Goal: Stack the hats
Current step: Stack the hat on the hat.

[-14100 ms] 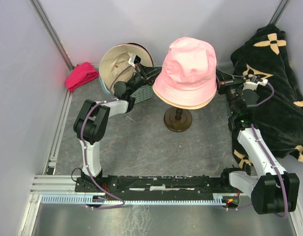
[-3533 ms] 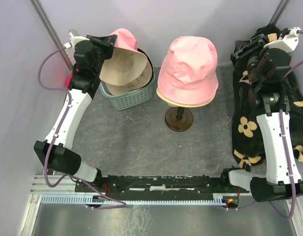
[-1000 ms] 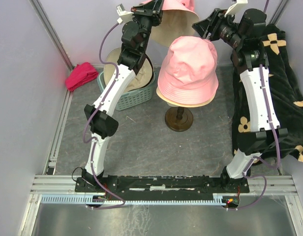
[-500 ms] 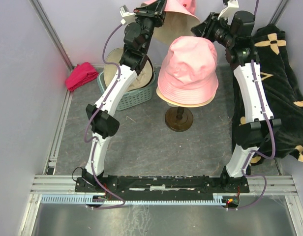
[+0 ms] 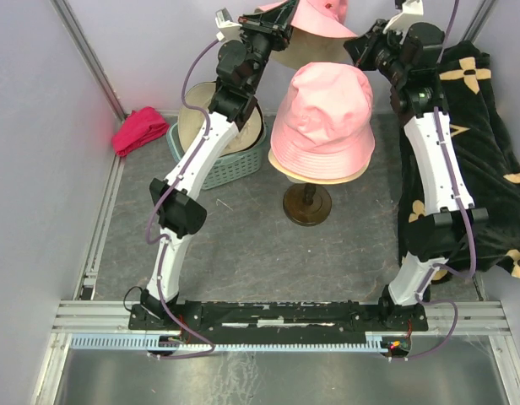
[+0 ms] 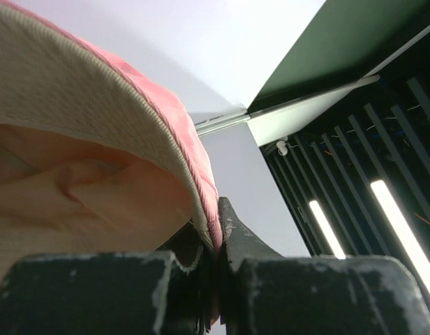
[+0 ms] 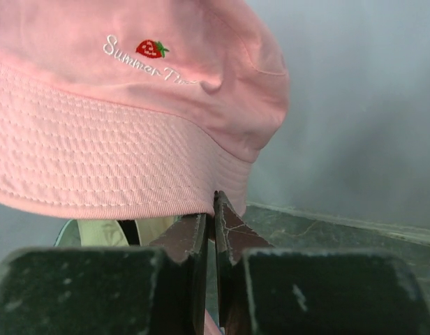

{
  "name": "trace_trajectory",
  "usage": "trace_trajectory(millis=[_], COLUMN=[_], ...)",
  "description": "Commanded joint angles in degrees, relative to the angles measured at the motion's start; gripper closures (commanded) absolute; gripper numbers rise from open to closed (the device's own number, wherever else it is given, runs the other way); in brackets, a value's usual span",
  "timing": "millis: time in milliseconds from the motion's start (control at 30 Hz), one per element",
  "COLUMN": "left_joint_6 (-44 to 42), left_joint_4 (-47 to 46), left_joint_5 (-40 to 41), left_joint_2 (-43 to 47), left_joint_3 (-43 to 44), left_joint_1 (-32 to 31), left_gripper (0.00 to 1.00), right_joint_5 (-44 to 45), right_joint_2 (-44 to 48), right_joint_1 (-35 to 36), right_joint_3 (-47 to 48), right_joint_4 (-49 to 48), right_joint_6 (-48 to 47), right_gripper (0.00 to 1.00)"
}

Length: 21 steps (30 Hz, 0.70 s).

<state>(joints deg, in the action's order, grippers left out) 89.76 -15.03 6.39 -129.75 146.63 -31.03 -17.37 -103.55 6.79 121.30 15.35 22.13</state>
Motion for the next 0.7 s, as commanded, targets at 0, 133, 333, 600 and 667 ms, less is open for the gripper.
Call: trace_trajectory(millis=[0, 133, 333, 600, 667], left_joint_6=[1.9, 1.8, 1.5, 1.3, 1.1], left_joint_4=[-3.3, -3.4, -3.5, -4.9, -6.2], left_joint_5=[-2.6, -3.9, -5.7, -8.3, -8.6], left_joint_2=[3.4, 4.7, 7.2, 11.3, 12.9], left_joint_3=[2.4, 1.5, -0.5, -5.4, -7.9], left_joint_1=[-0.2, -0.3, -0.4, -0.8, -0.8], left_gripper=[0.97, 0.97, 0.97, 0.97, 0.97], right_joint_5=[6.7, 9.1, 10.3, 11.9, 12.7], right_joint_2=[6.1, 9.2, 12.6, 18.7, 20.3], right_joint_1=[-1.8, -2.5, -2.8, -2.8, -2.8], right_joint_3=[-2.1, -5.1, -6.3, -11.7, -13.5], right_joint_4=[-5.8, -7.8, -7.6, -7.7, -8.2], right_joint_6=[-1.4, -1.3, -2.1, -5.1, -5.8], right_gripper=[0.9, 0.9, 0.9, 0.9, 0.9])
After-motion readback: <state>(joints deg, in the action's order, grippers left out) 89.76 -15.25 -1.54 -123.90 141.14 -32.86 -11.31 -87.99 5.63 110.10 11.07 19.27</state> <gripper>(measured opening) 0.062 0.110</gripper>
